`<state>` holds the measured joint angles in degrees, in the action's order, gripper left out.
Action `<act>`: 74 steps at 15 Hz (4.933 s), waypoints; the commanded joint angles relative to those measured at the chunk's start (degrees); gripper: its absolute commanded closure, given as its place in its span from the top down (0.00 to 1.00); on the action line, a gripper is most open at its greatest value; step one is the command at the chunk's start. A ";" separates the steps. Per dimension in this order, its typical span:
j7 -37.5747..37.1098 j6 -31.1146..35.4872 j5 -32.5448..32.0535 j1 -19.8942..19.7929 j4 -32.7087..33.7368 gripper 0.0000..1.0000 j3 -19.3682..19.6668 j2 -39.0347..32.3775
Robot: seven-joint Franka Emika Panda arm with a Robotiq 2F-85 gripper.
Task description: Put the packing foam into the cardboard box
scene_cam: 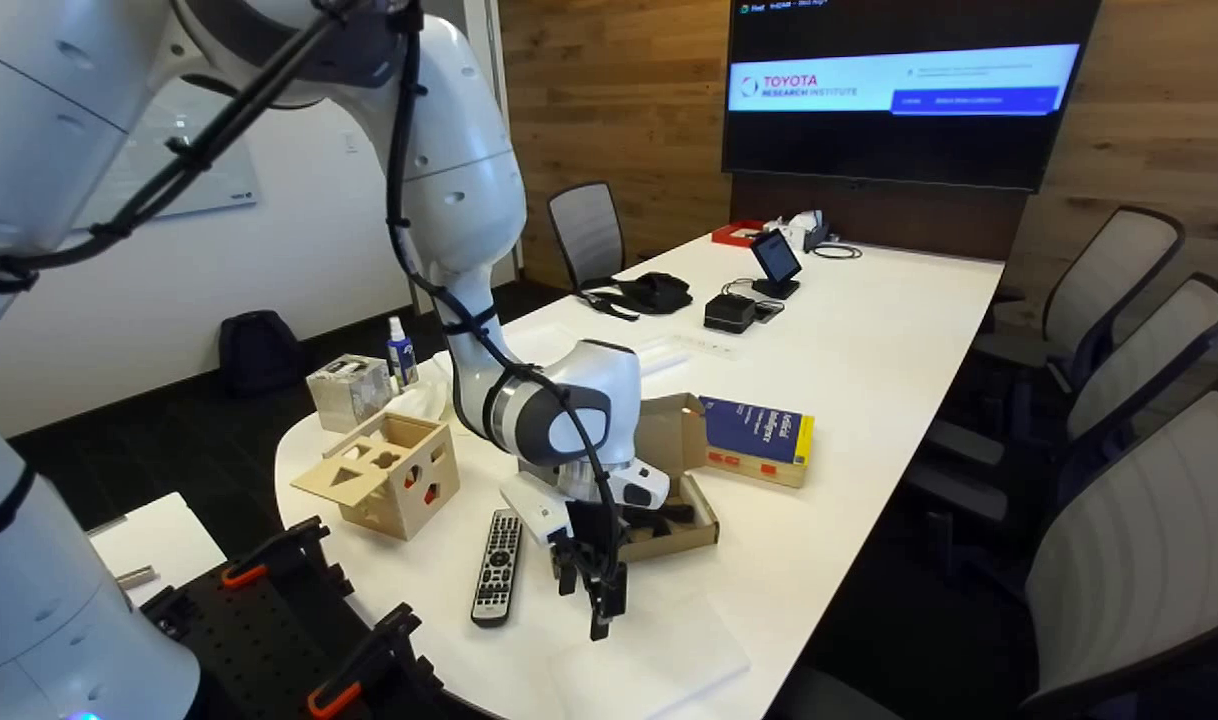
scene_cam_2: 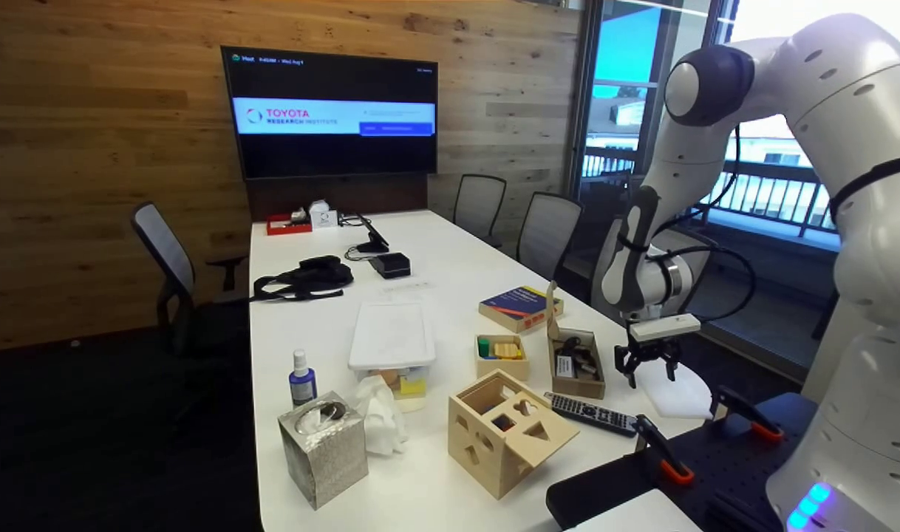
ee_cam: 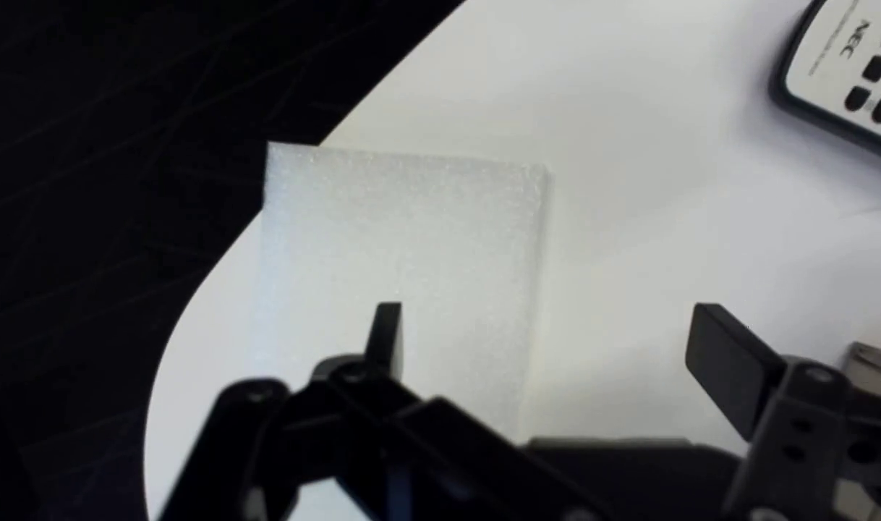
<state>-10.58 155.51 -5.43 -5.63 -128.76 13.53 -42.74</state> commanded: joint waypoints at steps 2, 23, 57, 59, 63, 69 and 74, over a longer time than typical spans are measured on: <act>-0.81 3.86 2.69 0.00 4.29 1.00 1.23 -5.60; -0.25 3.51 6.06 -1.61 11.32 0.32 1.85 -12.61; 20.42 20.07 16.08 -16.36 -2.08 0.00 -19.07 10.71; 29.97 21.82 23.48 -25.44 -0.13 0.00 -28.75 8.32; 47.27 21.17 29.90 -44.43 4.10 0.00 -47.41 0.46; 46.80 13.52 13.84 -58.79 6.73 0.00 -55.57 -12.29; 48.92 5.57 9.49 -62.01 11.71 0.00 -56.47 -21.25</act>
<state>35.97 165.47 5.38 -65.25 -120.70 -40.74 -58.92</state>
